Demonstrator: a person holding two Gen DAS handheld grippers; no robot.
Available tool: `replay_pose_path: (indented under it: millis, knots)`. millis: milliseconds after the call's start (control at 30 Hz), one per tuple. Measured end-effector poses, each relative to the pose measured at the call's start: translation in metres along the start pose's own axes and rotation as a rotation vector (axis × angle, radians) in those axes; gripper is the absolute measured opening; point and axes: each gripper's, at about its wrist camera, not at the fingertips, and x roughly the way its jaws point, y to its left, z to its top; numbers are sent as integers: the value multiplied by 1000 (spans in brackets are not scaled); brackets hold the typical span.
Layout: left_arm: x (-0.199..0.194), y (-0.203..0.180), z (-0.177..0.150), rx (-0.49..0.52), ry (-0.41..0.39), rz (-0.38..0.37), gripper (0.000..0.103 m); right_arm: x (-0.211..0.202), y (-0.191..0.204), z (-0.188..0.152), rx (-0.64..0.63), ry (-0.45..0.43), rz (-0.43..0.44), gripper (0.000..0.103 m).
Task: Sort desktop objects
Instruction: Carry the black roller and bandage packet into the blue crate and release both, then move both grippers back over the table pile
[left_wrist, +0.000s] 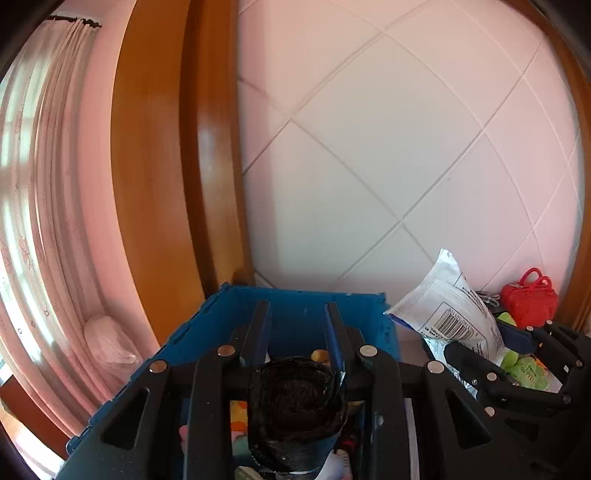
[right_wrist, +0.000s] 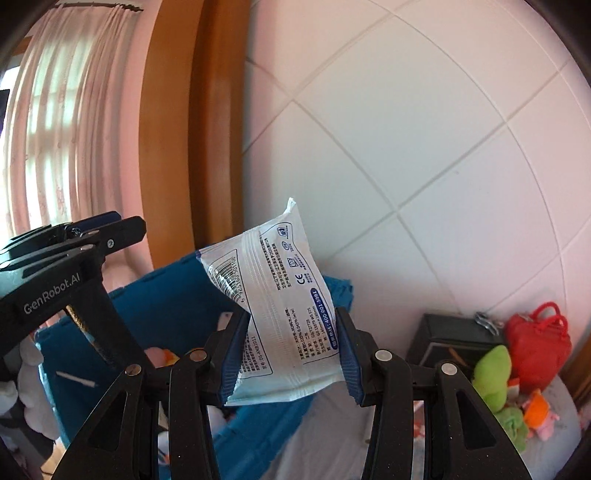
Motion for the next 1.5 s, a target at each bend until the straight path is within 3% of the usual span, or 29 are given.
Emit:
replay_pose_path:
  millis: [133,367,600,733,833,1067,1100,1200,1233,1400,1500]
  knots:
    - [37,51,-17,-14,90,29,28,48,56,11,-8,70,26,45]
    - [107,88,-39,-9,200,32,28,123,110,10,-8,203,-27,46]
    - [174,96,-59,10,321,23,28,176,111,-11,32,282,-125,46]
    - [202,93,-82,15,437,8,29,204,109,-30,32,331,-154,46]
    - [216,94,-95,30,534,38,29,209,111,-35,29,358,-162,46]
    - [214,104,-96,-20,534,33,29,214,95,-34,35,332,-157,48]
    - [213,103,-97,-17,534,25,29,213,97,-34,25,323,-161,53]
    - [215,102,-94,-11,528,18,29,211,99,-33,8,309,-177,83]
    - [214,102,-93,-11,525,21,29,210,99,-32,7,306,-179,88]
    - [213,107,-93,-35,518,24,29,209,100,-33,6,307,-185,100]
    - [210,108,-92,-42,509,24,29,209,100,-32,4,311,-183,102]
